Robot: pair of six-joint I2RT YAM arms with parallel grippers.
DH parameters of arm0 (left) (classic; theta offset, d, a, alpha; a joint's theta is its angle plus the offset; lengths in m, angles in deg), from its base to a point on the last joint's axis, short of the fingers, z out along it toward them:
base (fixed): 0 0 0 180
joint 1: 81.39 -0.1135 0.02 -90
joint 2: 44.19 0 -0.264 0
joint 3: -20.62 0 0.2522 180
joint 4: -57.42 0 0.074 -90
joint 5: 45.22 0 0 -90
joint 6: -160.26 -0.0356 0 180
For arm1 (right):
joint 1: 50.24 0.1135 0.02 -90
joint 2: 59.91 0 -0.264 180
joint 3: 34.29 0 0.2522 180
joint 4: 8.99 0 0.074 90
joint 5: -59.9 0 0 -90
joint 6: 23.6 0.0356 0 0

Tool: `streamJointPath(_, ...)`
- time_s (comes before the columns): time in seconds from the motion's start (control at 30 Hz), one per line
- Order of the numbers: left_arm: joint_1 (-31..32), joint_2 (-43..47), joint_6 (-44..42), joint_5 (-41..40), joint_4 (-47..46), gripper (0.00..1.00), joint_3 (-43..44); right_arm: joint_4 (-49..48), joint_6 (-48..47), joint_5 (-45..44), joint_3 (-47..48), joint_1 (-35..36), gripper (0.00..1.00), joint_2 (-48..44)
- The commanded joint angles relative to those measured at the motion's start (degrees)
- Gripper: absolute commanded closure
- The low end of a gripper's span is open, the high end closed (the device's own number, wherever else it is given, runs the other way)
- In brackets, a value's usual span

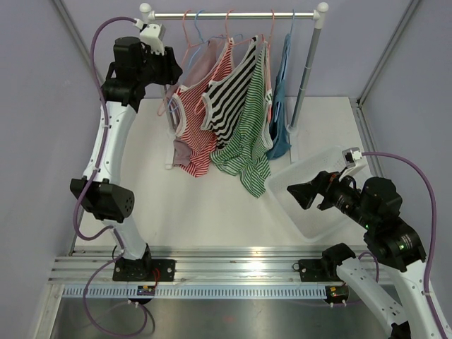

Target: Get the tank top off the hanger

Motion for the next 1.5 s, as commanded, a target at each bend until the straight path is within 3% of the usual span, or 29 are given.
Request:
streamJointPath(0.0,0.4,-1.1,-1.3,1.1,0.1,0.51,2.9,-2.5,0.2,1.5,0.8,0.4,0.01,0.1)
streamJointPath(0.07,0.9,-1.9,-1.6,0.8,0.2,0.54,3.1,-2.5,0.1,1.5,0.6,0.4,0.01,0.3)
streamJointPath(0.1,1.0,-2.2,-1.7,0.2,0.2,0.66,3.5,-2.5,0.1,1.5,0.5,0.4,0.01,0.3)
streamJointPath(0.17,1.6,-3.0,-1.6,-0.6,0.7,0.72,4.4,-2.8,0.0,1.9,0.4,0.4,0.01,0.7)
streamJointPath(0.2,1.7,-3.2,-1.6,-1.0,0.8,0.81,4.9,-3.0,-0.1,1.9,0.0,0.3,0.01,0.7)
streamJointPath(0.3,2.3,-3.4,-0.9,-2.1,0.9,0.88,6.2,-3.1,-0.2,2.3,-0.2,0.4,0.02,1.4)
streamJointPath(0.33,2.4,-3.3,-0.5,-3.6,0.9,0.97,6.5,-3.2,-0.2,2.4,-0.2,0.4,0.02,1.5)
streamJointPath(0.37,2.7,-3.1,-0.4,-4.1,0.9,1.0,6.8,-3.2,-0.3,2.6,-0.3,0.4,0.02,1.6)
streamJointPath(0.67,3.5,0.8,2.4,-11.2,0.0,1.0,8.0,-4.0,-0.5,3.4,-0.7,0.3,0.02,2.6)
streamJointPath(0.97,3.6,8.3,2.7,-10.7,-1.7,1.0,4.1,-5.3,-1.4,3.9,0.5,0.4,0.01,3.9)
streamJointPath(1.27,3.6,14.5,2.7,-10.5,6.4,1.0,4.2,-7.4,-3.5,5.9,2.9,0.3,0.01,7.4)
streamJointPath(1.47,3.6,21.2,4.5,-18.2,13.8,1.0,3.4,-9.0,-5.6,11.3,6.3,0.3,0.0,12.2)
